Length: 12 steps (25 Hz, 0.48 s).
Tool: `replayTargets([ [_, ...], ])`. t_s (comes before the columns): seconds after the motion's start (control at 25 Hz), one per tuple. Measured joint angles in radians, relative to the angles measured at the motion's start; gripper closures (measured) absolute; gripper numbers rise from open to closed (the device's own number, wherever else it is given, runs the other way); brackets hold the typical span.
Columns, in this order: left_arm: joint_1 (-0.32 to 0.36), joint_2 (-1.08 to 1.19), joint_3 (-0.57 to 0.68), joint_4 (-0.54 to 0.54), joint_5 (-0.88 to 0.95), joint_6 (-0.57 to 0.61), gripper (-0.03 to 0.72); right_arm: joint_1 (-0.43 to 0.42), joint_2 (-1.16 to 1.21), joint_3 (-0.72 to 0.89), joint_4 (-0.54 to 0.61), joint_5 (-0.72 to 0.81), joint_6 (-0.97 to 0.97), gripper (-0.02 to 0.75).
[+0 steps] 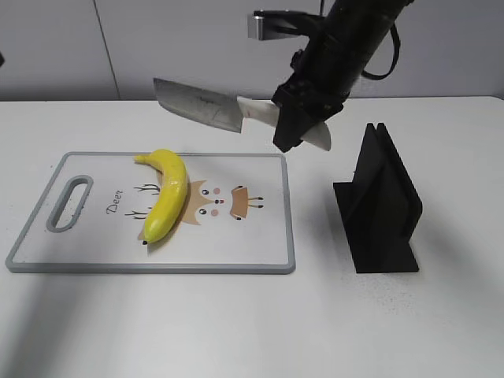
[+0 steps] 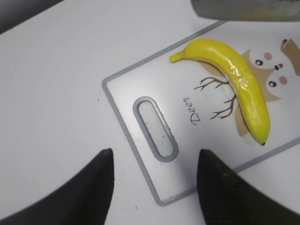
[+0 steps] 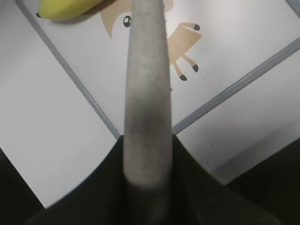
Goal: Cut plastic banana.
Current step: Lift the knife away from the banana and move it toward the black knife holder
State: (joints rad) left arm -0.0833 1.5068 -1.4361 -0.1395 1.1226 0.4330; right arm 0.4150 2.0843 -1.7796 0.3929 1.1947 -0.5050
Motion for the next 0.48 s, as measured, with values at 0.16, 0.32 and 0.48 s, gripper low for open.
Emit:
replayTargets([
  [0.16, 0.0, -0.039, 0.0, 0.088, 0.085, -0.15, 0.147, 0.0, -0.072, 0.0, -0.003, 0.002, 0.106, 0.554],
  [0.32, 0.0, -0.091, 0.008, 0.127, 0.093, -0.227, 0.169, 0.0, -0.157, 0.0, -0.013, 0.005, 0.235, 0.554],
  [0.48, 0.0, -0.18, 0.066, 0.132, 0.094, -0.251, 0.174, 0.0, -0.225, 0.004, -0.022, 0.006, 0.324, 0.554],
])
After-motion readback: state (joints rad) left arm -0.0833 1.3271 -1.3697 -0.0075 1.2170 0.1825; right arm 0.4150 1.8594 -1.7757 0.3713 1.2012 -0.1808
